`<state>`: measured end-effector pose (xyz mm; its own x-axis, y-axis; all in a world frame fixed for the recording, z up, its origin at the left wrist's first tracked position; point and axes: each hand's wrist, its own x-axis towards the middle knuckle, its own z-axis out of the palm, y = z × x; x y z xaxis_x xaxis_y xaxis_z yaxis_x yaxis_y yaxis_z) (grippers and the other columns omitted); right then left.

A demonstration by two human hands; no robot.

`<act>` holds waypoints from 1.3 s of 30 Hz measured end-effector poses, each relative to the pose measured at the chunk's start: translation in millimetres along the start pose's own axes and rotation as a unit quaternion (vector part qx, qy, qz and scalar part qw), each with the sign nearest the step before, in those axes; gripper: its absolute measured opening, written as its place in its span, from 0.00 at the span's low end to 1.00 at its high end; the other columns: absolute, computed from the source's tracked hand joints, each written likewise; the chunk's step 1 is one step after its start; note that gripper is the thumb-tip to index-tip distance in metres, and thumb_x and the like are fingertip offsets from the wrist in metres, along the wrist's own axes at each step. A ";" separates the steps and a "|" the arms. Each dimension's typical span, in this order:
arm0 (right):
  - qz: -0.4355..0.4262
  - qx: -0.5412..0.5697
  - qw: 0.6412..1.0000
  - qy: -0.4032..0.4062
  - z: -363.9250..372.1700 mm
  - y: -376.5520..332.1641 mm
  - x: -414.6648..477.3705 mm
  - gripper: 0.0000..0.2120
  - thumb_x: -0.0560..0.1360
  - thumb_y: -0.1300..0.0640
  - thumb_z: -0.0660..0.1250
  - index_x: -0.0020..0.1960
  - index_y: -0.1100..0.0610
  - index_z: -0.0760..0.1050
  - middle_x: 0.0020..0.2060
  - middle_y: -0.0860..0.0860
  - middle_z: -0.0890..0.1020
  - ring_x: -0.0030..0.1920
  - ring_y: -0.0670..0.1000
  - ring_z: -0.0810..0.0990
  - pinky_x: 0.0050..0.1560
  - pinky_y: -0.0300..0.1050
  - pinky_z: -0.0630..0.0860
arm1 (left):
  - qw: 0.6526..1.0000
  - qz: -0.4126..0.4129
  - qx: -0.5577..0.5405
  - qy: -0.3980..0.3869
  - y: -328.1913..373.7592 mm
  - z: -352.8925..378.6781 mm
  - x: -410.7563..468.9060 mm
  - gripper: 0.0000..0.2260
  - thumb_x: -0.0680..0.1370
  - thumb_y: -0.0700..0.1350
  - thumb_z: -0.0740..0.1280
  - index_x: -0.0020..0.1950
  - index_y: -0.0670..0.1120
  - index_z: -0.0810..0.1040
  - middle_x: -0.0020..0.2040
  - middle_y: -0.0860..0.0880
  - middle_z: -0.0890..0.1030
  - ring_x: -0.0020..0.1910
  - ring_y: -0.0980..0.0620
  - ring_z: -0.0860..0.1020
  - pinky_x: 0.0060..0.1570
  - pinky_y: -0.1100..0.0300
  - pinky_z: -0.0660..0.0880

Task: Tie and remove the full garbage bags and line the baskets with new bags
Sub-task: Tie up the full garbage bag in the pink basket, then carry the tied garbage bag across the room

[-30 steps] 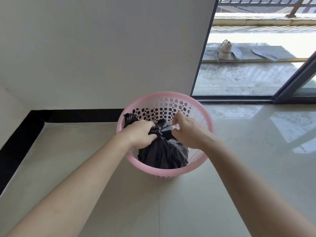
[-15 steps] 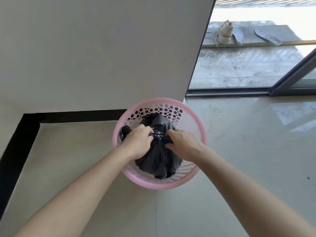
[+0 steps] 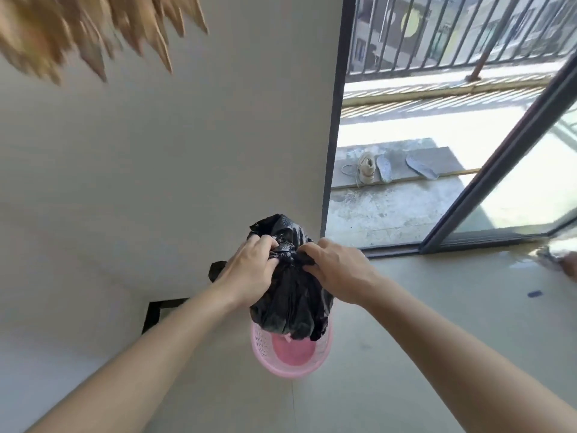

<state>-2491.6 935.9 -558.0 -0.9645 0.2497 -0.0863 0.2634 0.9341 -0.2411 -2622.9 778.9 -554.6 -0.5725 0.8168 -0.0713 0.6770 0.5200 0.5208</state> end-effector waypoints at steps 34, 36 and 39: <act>0.666 -0.205 0.658 0.285 -344.1 -192.0 -1011.4 0.20 0.82 0.47 0.57 0.73 0.46 0.64 0.55 0.48 0.74 0.51 0.54 0.79 0.40 0.46 0.68 | 0.619 0.762 -0.067 -0.181 838.2 -1.3 -557.8 0.20 0.69 0.48 0.68 0.60 0.53 0.70 0.52 0.50 0.71 0.53 0.46 0.74 0.51 0.51 0.74; 0.697 -0.215 0.623 0.283 -331.7 -214.2 -1084.3 0.20 0.82 0.49 0.57 0.74 0.47 0.63 0.55 0.48 0.73 0.50 0.55 0.80 0.38 0.46 0.67 | 0.586 0.782 -0.075 -0.198 879.6 25.9 -628.4 0.21 0.70 0.46 0.69 0.62 0.52 0.70 0.54 0.50 0.72 0.53 0.45 0.74 0.52 0.50 0.74; 0.739 -0.206 0.578 0.278 -317.6 -237.6 -1181.4 0.21 0.82 0.51 0.58 0.75 0.47 0.62 0.59 0.48 0.73 0.52 0.55 0.80 0.41 0.50 0.75 | 0.539 0.807 -0.083 -0.227 933.5 63.5 -720.2 0.21 0.71 0.44 0.69 0.63 0.51 0.70 0.54 0.49 0.71 0.53 0.45 0.74 0.51 0.51 0.73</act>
<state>-1421.3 500.0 -91.8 0.4200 0.7896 0.4473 0.8917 -0.4508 -0.0414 -1549.2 691.9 -71.1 0.8972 0.1691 0.4080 0.0522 -0.9579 0.2822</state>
